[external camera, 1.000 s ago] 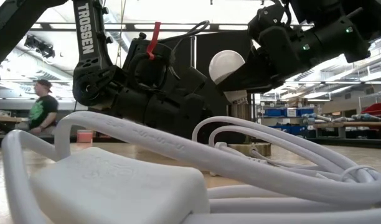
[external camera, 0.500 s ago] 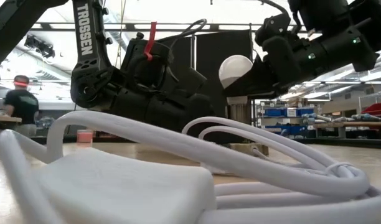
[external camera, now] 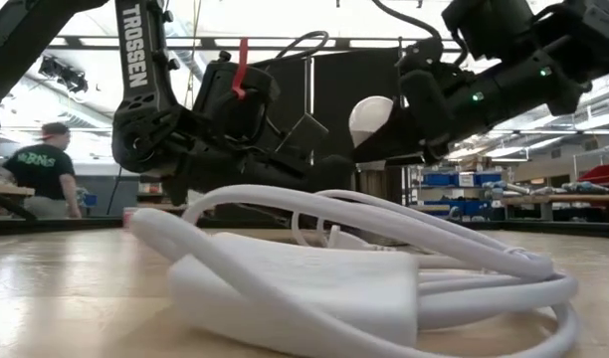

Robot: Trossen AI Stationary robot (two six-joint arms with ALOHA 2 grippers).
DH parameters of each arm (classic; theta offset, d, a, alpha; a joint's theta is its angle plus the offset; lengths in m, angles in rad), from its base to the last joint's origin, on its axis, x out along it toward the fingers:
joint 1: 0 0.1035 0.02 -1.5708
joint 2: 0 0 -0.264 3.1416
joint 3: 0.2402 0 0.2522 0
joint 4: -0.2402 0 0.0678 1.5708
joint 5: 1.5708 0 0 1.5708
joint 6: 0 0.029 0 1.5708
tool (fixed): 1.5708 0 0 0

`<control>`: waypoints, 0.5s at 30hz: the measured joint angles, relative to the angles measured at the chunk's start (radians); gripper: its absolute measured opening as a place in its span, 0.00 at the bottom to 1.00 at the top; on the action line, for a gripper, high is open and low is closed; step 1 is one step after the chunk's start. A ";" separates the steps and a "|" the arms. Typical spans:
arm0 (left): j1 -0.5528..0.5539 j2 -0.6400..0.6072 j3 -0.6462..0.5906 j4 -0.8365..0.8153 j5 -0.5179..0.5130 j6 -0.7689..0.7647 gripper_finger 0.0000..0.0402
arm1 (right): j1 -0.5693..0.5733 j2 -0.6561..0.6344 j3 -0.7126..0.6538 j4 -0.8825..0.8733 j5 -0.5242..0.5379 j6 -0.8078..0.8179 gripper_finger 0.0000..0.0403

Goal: Screw lightbulb
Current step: Insert the white lightbulb into the silver lamp

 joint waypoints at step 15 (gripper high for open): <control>-0.039 0.001 0.068 -0.115 -0.224 -0.067 0.52 | -0.026 -0.001 0.081 -0.205 -0.004 0.166 0.57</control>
